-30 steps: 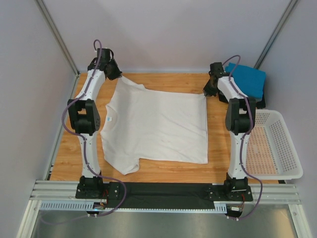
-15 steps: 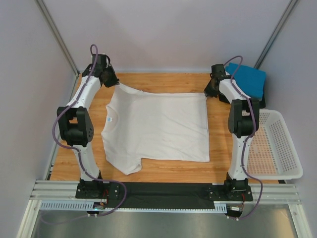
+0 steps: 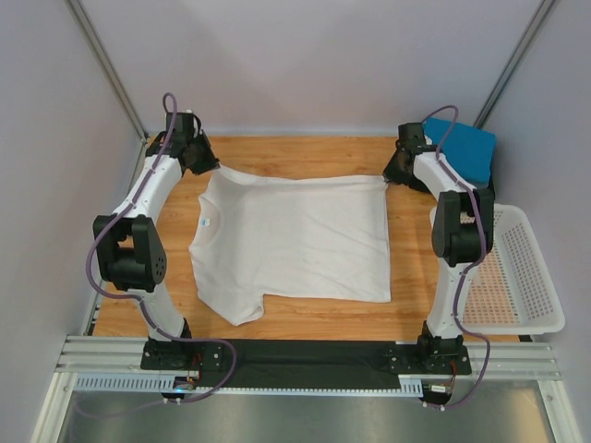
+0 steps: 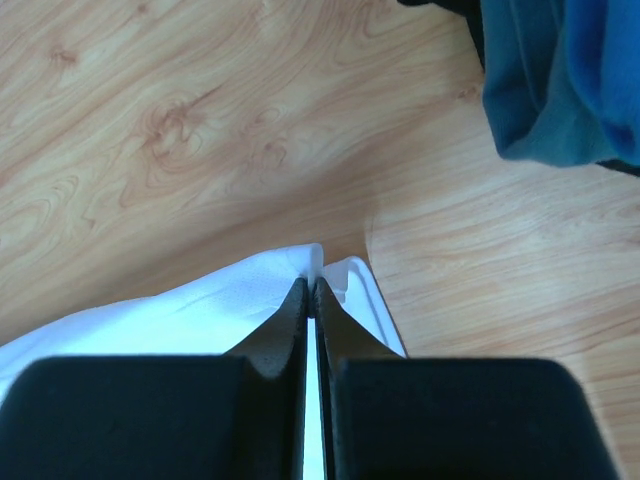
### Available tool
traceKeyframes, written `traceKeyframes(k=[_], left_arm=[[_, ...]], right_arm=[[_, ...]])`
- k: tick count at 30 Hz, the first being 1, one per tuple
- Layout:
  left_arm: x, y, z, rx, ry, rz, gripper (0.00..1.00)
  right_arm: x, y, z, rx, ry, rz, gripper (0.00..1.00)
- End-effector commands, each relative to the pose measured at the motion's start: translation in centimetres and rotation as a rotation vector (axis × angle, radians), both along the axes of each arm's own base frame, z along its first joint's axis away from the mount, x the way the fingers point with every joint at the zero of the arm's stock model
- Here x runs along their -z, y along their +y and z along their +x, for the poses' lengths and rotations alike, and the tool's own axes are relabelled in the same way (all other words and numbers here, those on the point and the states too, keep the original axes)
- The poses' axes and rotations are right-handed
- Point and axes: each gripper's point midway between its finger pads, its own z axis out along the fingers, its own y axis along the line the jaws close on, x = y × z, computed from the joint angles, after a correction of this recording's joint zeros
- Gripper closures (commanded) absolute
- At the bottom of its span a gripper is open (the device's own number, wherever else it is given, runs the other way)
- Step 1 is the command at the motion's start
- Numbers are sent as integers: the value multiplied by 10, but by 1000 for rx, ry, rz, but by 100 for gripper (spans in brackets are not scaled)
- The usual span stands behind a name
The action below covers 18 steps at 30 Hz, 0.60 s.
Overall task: Fold and stack the t-shirts
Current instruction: Fold the tshirt
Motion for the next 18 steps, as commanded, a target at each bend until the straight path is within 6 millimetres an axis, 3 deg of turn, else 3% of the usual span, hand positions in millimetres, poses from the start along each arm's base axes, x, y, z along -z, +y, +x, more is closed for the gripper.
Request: traceKeyframes(k=[1, 10, 14, 18], left_arm=[[-29, 4, -14, -4, -65, 7, 100], [-9, 1, -57, -21, 9, -36, 100], [21, -1, -75, -40, 78, -60, 100], [37, 1, -89, -65, 125, -63, 100]], right_arm=[[-26, 4, -5, -20, -49, 13, 100], [-18, 1, -32, -33, -2, -4, 100], [-12, 3, -34, -49, 17, -4, 99], [-9, 2, -39, -63, 45, -21, 100]])
